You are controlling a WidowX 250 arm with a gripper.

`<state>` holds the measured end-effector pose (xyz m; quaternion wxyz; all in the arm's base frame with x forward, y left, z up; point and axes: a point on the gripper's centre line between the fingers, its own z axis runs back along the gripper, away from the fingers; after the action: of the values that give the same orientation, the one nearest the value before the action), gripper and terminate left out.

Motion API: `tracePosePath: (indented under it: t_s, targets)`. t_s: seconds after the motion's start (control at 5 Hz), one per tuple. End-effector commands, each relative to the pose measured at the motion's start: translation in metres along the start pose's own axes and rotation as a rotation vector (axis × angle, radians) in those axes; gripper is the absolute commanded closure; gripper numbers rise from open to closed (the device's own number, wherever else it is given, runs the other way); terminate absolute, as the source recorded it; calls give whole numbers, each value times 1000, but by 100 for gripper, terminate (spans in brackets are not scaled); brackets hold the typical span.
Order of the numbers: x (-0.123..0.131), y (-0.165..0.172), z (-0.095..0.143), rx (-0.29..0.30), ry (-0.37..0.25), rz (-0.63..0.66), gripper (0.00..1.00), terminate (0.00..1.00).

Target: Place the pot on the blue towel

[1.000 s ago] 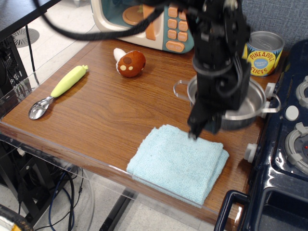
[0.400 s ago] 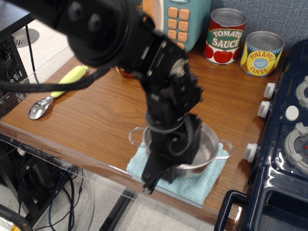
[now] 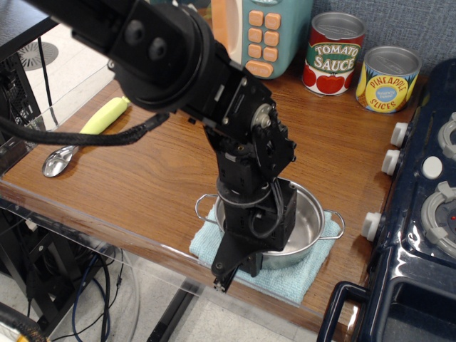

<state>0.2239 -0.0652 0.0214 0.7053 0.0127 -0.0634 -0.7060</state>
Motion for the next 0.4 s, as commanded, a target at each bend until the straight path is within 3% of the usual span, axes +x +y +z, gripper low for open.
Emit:
tracePosePath:
  t_s: [0.0,0.2]
  targets:
    - [9,2,6,-2,19,-12,0,0]
    - [8,3,10,-15,-16,-21,0,0]
